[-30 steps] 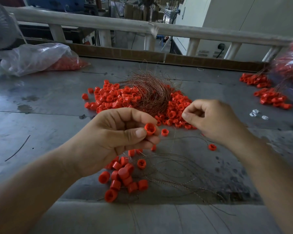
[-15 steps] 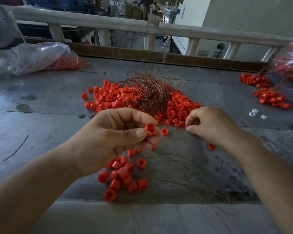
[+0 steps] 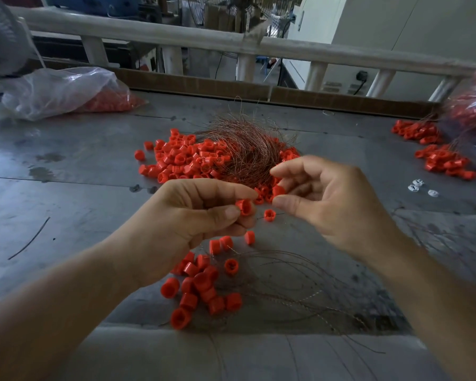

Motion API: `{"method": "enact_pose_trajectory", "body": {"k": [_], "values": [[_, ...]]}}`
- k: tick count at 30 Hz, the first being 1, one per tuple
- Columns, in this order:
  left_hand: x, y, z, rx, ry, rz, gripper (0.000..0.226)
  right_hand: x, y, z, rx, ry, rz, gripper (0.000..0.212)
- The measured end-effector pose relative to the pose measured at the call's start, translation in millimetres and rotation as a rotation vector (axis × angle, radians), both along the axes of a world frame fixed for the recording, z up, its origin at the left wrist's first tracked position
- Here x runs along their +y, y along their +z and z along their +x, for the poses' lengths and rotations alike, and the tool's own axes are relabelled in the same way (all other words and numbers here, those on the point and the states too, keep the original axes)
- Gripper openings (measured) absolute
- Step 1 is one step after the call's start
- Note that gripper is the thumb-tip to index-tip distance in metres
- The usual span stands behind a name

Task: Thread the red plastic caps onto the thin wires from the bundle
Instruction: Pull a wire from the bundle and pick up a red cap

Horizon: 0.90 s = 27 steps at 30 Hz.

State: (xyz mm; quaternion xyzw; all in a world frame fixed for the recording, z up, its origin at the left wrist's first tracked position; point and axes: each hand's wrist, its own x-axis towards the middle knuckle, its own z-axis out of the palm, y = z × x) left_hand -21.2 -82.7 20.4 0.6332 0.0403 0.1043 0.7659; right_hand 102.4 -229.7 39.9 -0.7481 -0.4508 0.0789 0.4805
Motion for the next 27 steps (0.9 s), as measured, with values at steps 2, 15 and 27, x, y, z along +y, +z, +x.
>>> {"method": "enact_pose_trajectory", "body": {"k": [2, 15, 27], "values": [[-2.2, 0.1, -0.2, -0.005, 0.027, 0.014, 0.025, 2.8, -1.5, -9.2, 0.081, 0.095, 0.052, 0.030], [-6.0, 1.0, 0.0, 0.008, 0.111, 0.085, 0.020, 8.5, -14.6, -19.6, 0.148, 0.154, 0.181, 0.017], [-8.8, 0.6, 1.5, 0.024, 0.121, 0.077, 0.016, 6.7, -15.2, -23.6, 0.006, 0.089, 0.145, 0.022]]}}
